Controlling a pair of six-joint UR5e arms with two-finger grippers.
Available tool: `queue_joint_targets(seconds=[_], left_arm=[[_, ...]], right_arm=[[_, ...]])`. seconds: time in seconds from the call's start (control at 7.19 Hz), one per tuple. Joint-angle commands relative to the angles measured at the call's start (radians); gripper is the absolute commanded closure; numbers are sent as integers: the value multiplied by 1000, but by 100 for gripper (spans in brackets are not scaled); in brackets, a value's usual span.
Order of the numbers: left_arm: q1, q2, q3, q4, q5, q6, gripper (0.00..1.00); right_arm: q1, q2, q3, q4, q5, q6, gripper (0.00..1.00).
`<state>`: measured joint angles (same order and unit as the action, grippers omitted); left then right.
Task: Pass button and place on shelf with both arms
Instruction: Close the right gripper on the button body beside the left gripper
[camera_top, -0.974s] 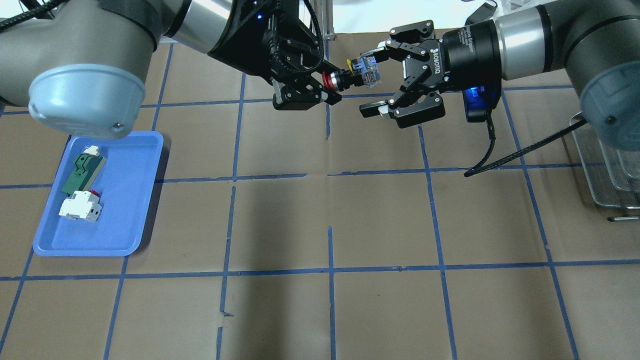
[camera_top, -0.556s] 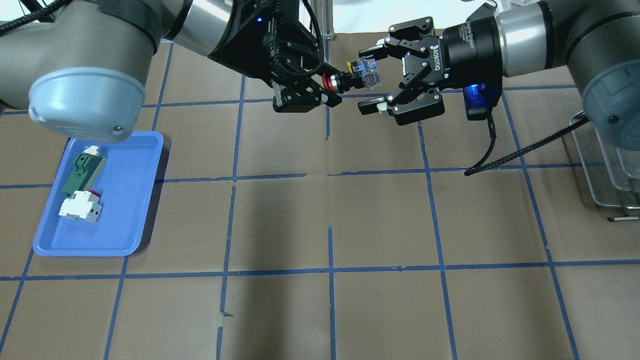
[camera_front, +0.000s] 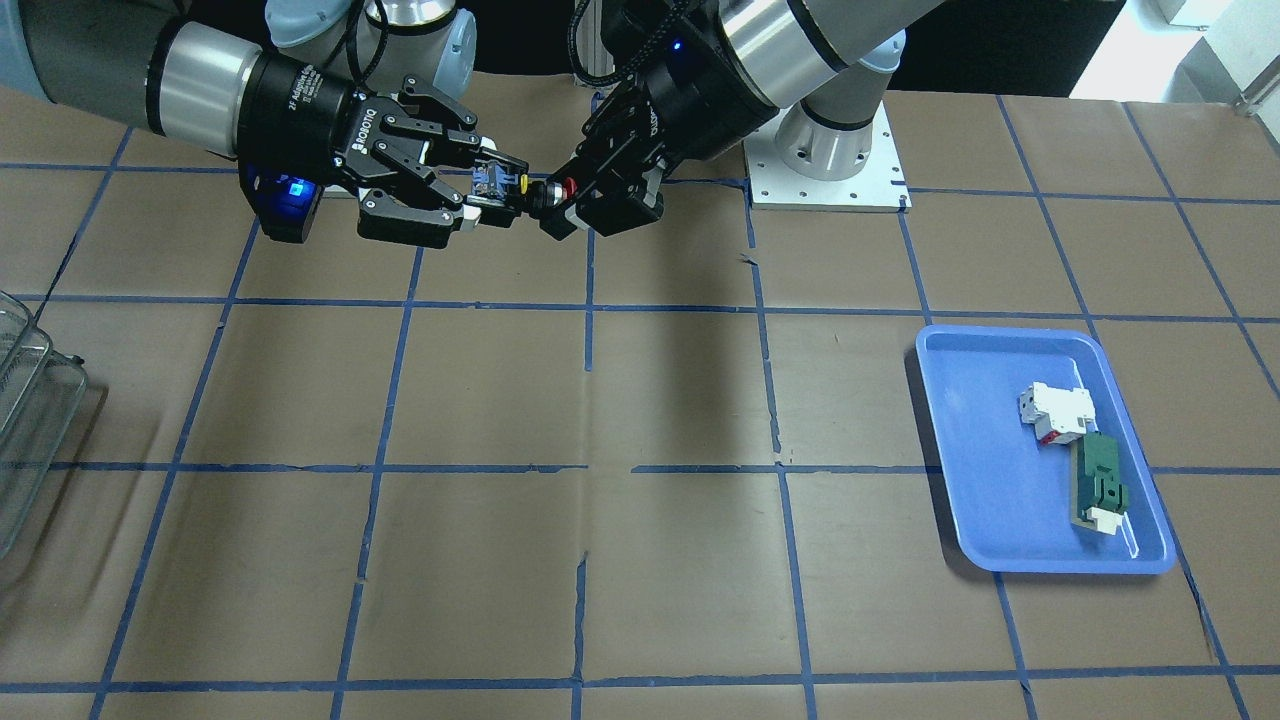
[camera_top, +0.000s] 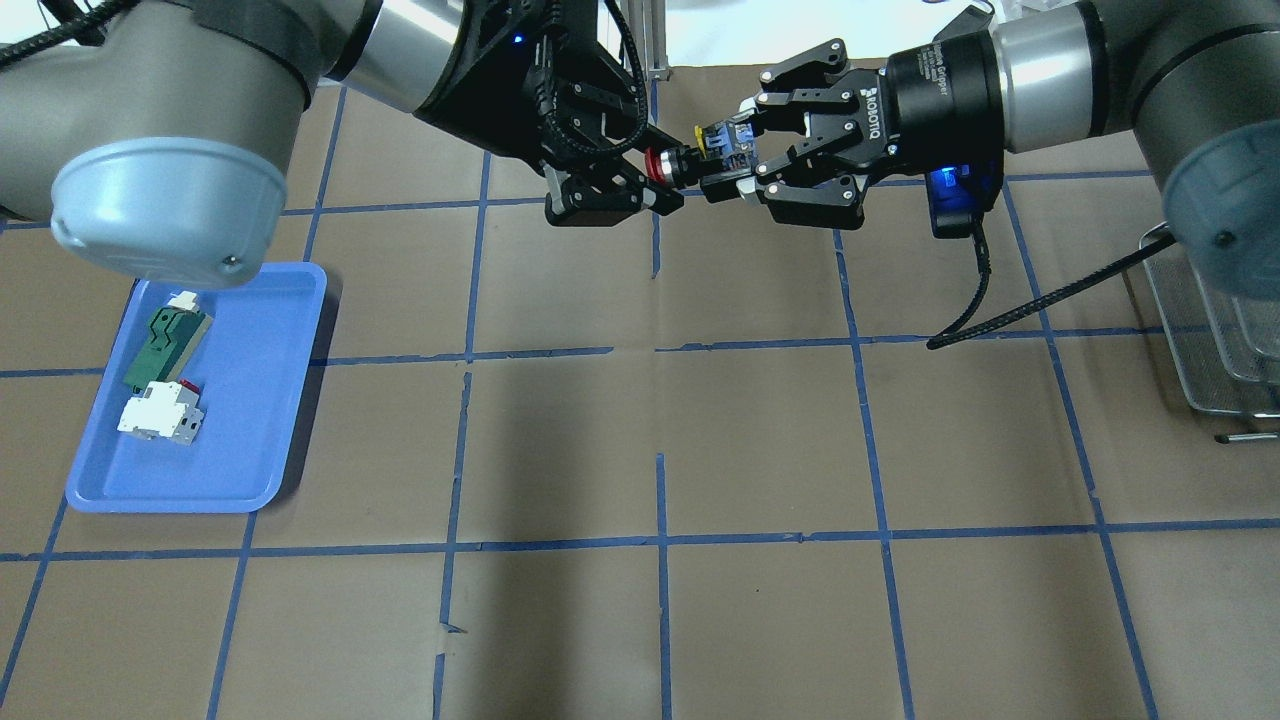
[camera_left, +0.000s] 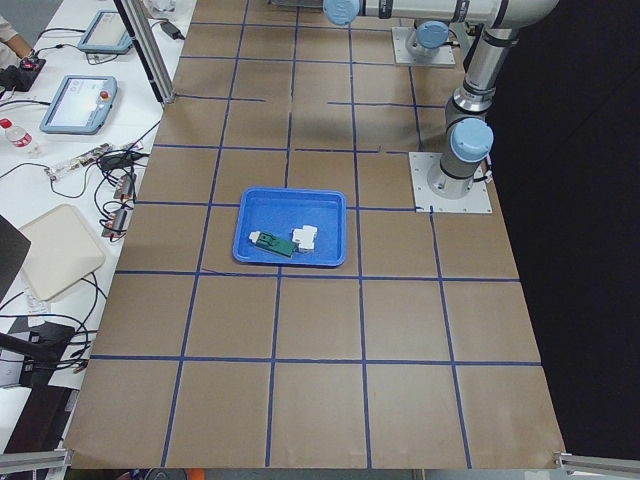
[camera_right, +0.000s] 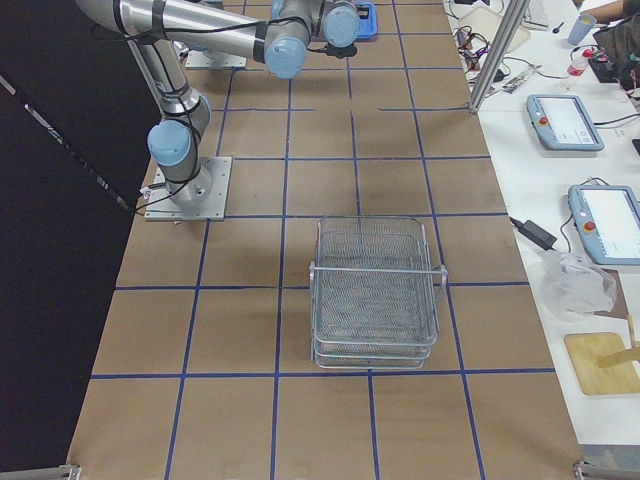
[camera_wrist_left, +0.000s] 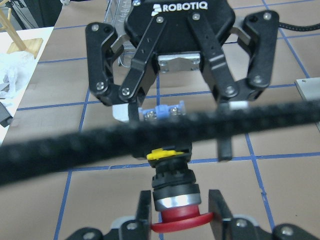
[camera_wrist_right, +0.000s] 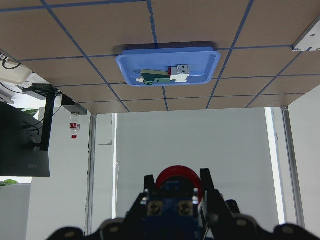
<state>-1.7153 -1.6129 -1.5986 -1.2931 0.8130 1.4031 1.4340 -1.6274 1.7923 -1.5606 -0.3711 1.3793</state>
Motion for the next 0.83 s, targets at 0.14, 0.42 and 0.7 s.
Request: queue_joint_targets(seconds=[0.14,0.42,0.7], left_arm=[[0,-1,-1,0,0,-1,88],[0,-4,3,0,0,-15,39],[0,-10,5,0,0,-16,11]], right_arm=[[0,1,1,2,43,12,100],[0,1,-1,2,43,12,100],[-6,3,-1,2,43,12,100]])
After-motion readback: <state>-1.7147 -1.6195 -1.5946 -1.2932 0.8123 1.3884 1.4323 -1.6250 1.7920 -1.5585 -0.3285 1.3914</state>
